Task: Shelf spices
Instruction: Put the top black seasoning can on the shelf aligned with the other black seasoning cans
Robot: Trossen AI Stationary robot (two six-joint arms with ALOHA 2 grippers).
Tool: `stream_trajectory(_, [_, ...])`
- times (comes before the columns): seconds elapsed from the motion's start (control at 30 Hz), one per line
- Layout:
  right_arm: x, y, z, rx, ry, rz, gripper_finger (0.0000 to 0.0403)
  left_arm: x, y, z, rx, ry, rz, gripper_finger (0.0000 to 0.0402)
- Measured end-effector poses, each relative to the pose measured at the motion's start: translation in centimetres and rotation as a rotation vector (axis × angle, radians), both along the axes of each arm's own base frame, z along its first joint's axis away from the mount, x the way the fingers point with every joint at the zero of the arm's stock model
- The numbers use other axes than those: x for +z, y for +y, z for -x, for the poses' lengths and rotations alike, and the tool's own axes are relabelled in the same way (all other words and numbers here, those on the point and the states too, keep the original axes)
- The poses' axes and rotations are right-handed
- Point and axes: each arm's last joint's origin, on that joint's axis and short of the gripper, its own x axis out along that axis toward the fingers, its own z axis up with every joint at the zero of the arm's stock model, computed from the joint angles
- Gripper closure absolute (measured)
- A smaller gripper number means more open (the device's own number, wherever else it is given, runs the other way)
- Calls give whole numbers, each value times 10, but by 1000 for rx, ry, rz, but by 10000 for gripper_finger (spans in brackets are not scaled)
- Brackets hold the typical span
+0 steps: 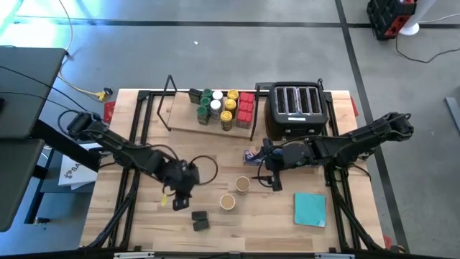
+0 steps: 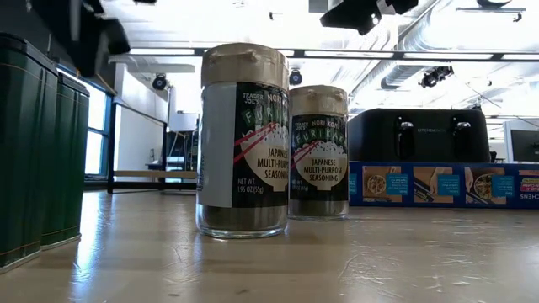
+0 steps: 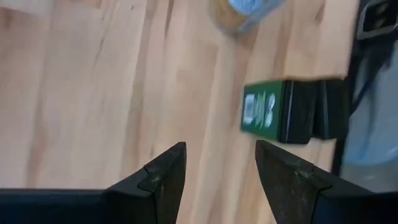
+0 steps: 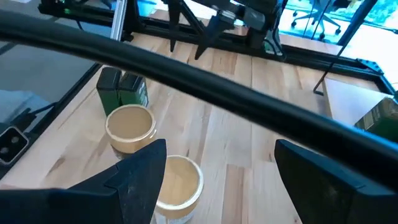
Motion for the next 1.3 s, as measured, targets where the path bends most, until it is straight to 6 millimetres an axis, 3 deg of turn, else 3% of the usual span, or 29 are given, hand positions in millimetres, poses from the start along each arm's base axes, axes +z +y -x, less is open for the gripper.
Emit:
stream_trajectory(0.1, [1, -1, -1, -6, -10, -2, 107, -4, -18, 4, -63, 16, -74, 215])
stream_trajectory(0.3, [1, -2, -1, -8, -10, -3, 107, -43, -65, 4, -257, 101, -92, 216])
stream_trajectory(0.53, [1, -2, -1, -7, -9, -3, 107, -90, -99, -14, -198, 55, -68, 216])
stream_trajectory(0.73, [0, -2, -1, -5, -3, 4, 107, -110, -101, -23, -96, 27, -123, 209])
stream_trajectory(1.0, [0, -3, -1, 5, -6, 26, 107, -106, -98, -28, 18, -90, -228, 179])
stream_trajectory(1.3, [0, -3, -1, -9, -1, -1, 107, -105, -81, -41, 16, -56, -193, 151])
